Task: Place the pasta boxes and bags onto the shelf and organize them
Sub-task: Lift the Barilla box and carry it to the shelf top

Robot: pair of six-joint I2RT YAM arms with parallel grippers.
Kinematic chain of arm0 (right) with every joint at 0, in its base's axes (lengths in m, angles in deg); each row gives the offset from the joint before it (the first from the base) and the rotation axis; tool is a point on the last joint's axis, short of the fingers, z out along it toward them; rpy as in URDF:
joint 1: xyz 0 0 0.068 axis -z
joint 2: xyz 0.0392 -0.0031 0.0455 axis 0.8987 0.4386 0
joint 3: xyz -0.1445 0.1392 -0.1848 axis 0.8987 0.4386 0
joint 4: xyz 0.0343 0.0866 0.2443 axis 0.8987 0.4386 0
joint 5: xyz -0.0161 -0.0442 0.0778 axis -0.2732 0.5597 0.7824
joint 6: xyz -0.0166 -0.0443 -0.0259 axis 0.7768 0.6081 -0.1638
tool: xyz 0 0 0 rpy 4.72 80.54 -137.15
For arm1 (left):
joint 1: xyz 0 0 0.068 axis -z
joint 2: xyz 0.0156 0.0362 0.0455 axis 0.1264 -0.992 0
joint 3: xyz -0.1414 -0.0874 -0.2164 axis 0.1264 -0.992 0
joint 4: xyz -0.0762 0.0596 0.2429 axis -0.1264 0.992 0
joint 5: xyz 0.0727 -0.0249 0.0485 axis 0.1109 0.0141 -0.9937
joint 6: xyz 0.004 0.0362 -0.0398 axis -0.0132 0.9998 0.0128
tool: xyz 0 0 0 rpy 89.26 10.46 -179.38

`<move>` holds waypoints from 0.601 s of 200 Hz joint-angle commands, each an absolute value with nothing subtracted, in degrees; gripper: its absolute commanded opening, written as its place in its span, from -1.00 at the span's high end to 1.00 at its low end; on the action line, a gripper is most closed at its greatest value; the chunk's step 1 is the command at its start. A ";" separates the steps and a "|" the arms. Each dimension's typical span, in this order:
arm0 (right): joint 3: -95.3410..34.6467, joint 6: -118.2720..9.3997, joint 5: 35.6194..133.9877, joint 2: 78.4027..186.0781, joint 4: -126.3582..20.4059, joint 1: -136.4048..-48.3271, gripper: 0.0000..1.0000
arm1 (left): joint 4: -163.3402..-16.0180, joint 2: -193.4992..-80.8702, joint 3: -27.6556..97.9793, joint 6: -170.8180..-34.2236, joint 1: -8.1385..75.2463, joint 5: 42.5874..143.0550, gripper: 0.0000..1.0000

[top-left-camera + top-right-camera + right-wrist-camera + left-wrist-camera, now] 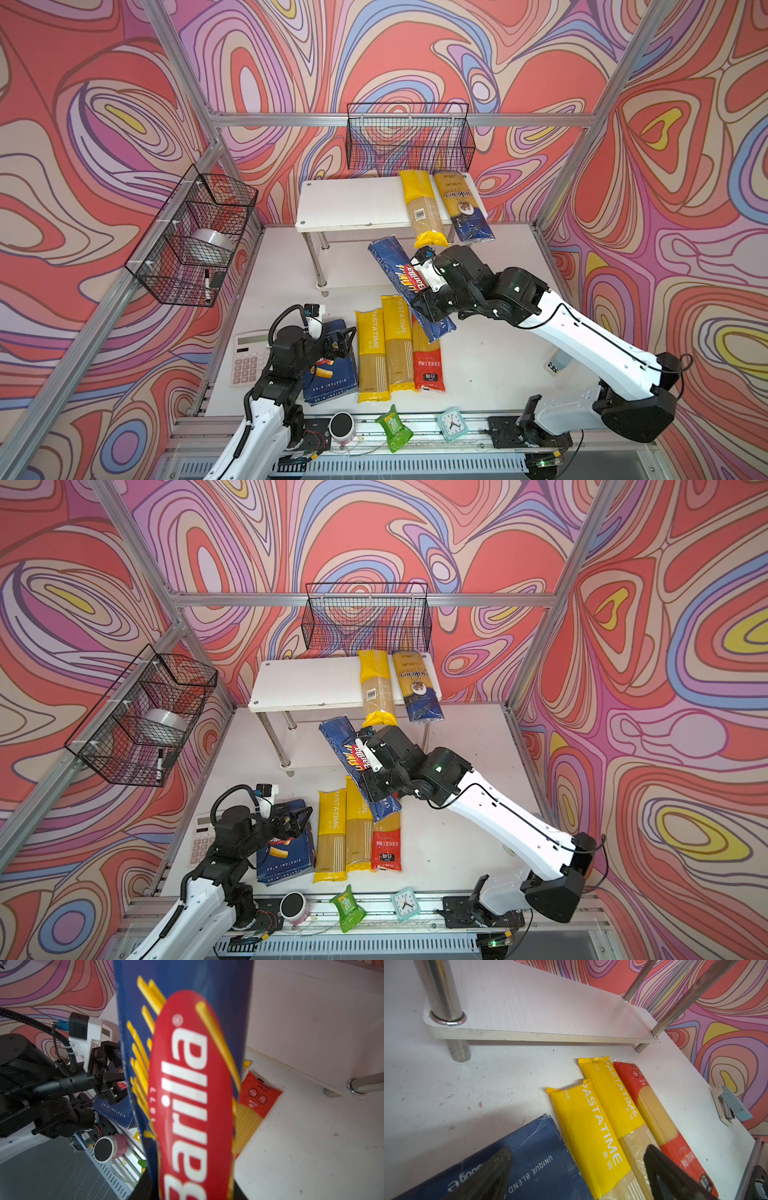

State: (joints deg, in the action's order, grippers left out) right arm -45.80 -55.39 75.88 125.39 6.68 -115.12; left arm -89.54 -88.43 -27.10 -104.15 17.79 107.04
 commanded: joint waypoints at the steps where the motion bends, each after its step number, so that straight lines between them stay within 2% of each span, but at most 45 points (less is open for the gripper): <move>1: -51.11 -54.22 76.19 126.13 2.24 -115.40 0.50 | -89.59 -87.60 -26.23 -103.66 18.07 107.52 -1.00; 120: -76.15 -56.61 69.87 141.19 8.47 -115.40 0.52 | -89.87 -87.29 -26.42 -103.67 18.06 107.74 -1.00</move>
